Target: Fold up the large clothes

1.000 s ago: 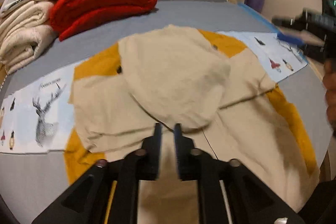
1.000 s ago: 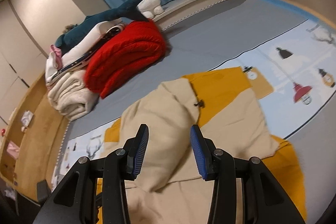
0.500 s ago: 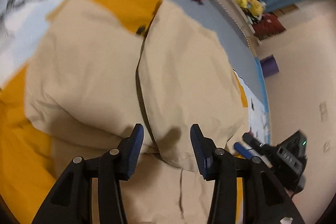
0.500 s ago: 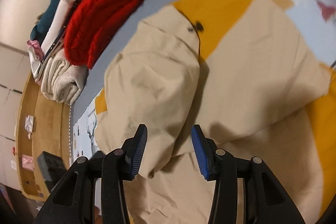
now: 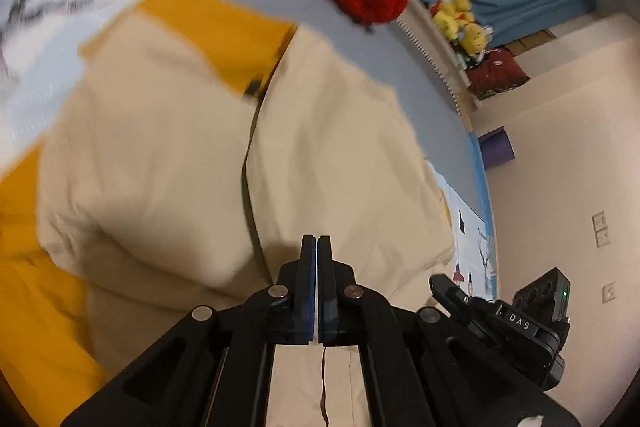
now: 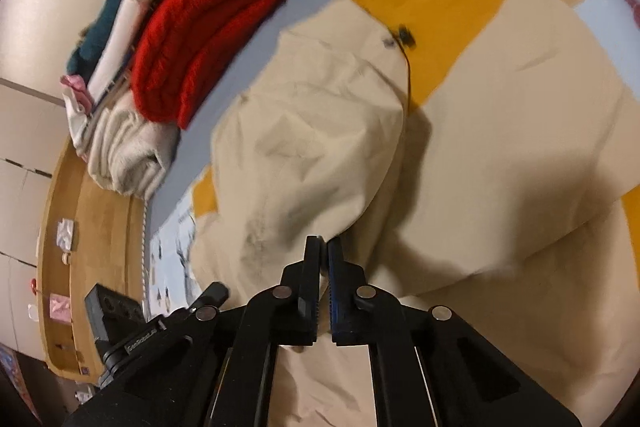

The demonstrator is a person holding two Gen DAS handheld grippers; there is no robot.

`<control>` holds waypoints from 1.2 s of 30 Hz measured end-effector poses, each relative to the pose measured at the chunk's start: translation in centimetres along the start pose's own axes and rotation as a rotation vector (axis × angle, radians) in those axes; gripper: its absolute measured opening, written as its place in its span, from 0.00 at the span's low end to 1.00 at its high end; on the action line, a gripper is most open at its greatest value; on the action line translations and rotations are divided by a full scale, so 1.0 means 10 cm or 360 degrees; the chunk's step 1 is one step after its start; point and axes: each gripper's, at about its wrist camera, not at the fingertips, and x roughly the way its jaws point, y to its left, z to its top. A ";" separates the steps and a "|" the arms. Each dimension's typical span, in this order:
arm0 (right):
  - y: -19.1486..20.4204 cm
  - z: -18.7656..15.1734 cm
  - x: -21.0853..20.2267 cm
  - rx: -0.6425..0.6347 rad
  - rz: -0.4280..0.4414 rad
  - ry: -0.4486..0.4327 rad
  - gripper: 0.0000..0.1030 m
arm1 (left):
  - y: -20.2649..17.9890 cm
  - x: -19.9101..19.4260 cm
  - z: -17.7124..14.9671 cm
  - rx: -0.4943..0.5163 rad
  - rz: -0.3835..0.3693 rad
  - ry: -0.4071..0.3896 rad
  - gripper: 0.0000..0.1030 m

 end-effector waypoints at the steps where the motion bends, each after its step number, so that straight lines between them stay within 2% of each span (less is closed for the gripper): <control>1: 0.02 0.00 -0.04 -0.0001 -0.0012 -0.0019 0.03 | -0.04 -0.03 0.02 0.0037 0.0027 -0.0020 0.00; 4: -0.03 -0.11 0.01 0.0043 -0.0131 0.0023 0.03 | -0.15 0.03 -0.04 0.0184 0.0152 -0.0011 0.00; 6: -0.24 -0.21 0.19 0.0147 -0.0274 0.0164 0.03 | -0.23 0.14 -0.13 0.0268 0.0186 0.0037 0.00; 8: -0.44 -0.29 0.32 0.0286 -0.0318 0.0254 0.03 | -0.32 0.24 -0.22 0.0367 0.0184 0.0087 0.00; 10: -0.48 -0.32 0.34 0.0313 -0.0318 0.0256 0.03 | -0.45 0.35 -0.34 0.0504 0.0209 0.0132 0.00; 11: -0.45 -0.31 0.30 0.0287 -0.0331 0.0233 0.04 | -0.48 0.41 -0.39 0.0552 0.0231 0.0157 0.01; 13: -0.29 -0.26 0.12 0.0191 -0.0348 0.0092 0.05 | -0.48 0.56 -0.48 0.0610 0.0327 0.0237 0.04; 15: -0.08 -0.20 -0.11 0.0046 -0.0368 -0.0106 0.05 | -0.32 0.76 -0.57 0.0562 0.0426 0.0370 0.04; 16: 0.00 -0.19 -0.20 -0.0005 -0.0376 -0.0190 0.06 | -0.27 0.79 -0.58 0.0530 0.0435 0.0392 0.04; 18: 0.17 -0.14 -0.33 -0.0140 -0.0349 -0.0330 0.14 | -0.23 0.76 -0.56 0.0474 0.0414 0.0385 0.04; 19: 0.22 -0.11 -0.32 -0.0188 -0.0322 -0.0340 0.27 | -0.24 0.74 -0.52 0.0445 0.0405 0.0393 0.04; 20: 0.26 -0.10 -0.30 -0.0228 -0.0275 -0.0325 0.38 | -0.24 0.72 -0.50 0.0434 0.0397 0.0391 0.04; 21: 0.31 -0.07 -0.23 -0.0271 -0.0191 -0.0275 0.41 | -0.26 0.69 -0.48 0.0425 0.0384 0.0382 0.04; 23: 0.34 -0.06 -0.08 -0.0339 -0.0108 -0.0167 0.42 | -0.29 0.65 -0.45 0.0431 0.0369 0.0366 0.04; 25: 0.33 -0.05 0.07 -0.0388 -0.0117 -0.0113 0.42 | -0.35 0.59 -0.43 0.0451 0.0354 0.0323 0.04; 27: 0.22 -0.10 0.22 -0.0365 -0.0213 -0.0031 0.42 | -0.36 0.54 -0.41 0.0466 0.0330 0.0287 0.07; 29: 0.02 -0.17 0.41 -0.0292 -0.0428 0.0123 0.41 | -0.35 0.57 -0.40 0.0470 0.0301 0.0282 0.15; 30: -0.08 -0.18 0.45 -0.0245 -0.0415 0.0155 0.41 | -0.33 0.60 -0.41 0.0460 0.0293 0.0291 0.21; 33: -0.08 -0.13 0.40 -0.0243 -0.0430 0.0150 0.39 | -0.31 0.71 -0.45 0.0420 0.0273 0.0340 0.29; 36: 0.04 -0.09 0.24 -0.0278 -0.0491 0.0065 0.39 | -0.35 0.84 -0.52 0.0509 0.0370 0.0424 0.32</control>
